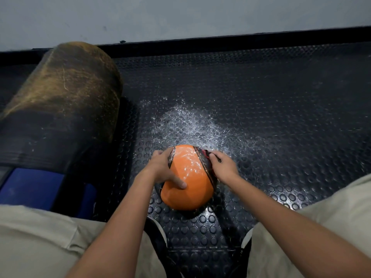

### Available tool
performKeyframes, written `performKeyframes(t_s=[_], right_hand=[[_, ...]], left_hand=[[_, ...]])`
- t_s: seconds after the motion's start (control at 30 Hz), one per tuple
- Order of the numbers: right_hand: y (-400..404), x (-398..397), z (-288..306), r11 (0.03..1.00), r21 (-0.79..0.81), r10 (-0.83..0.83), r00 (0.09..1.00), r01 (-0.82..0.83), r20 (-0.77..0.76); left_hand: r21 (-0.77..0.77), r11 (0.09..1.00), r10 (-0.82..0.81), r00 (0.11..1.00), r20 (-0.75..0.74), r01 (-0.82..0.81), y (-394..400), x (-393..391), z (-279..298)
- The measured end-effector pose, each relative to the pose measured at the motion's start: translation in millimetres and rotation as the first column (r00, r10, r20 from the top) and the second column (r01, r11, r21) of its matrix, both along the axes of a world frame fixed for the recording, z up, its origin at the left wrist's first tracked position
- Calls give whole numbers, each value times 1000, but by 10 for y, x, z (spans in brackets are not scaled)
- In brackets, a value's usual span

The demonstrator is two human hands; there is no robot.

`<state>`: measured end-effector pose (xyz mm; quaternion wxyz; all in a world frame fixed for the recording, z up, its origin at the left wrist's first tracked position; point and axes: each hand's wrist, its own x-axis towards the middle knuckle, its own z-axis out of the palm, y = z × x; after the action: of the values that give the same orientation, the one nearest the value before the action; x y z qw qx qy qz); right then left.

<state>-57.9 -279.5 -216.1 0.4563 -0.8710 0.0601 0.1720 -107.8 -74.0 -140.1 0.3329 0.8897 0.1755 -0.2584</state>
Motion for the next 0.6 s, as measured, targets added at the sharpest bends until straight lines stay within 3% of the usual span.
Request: performKeyframes(t_s=[0.07,0.27,0.37,0.47,0.53,0.6], right_hand=[[5,2,-8,999,-7,-35,998,34,-51],[164,-8,139,995,10,101,986,-103,135],[34,-8,25,999,32,39,999,-40,20],[-2,-17,-37,998,-4,-57,995,57,-86],[113,-12,47,999,13,-38,999,38,-13],[223,-5,106,996,29,77,988,-82,132]], left_hand=[[-8,1000,18,999,-28,-18,-13,13,7],[90,993,-75,996,-41,78,30,88,68],[53,993,-102,994,-38,104,63,97,73],[7,991,-134,982,-132,136,66,109,29],[-43,993,-114,976,-183,108,28,113,-15],[-29,996,-87,978,-189,83,-32,106,-57]])
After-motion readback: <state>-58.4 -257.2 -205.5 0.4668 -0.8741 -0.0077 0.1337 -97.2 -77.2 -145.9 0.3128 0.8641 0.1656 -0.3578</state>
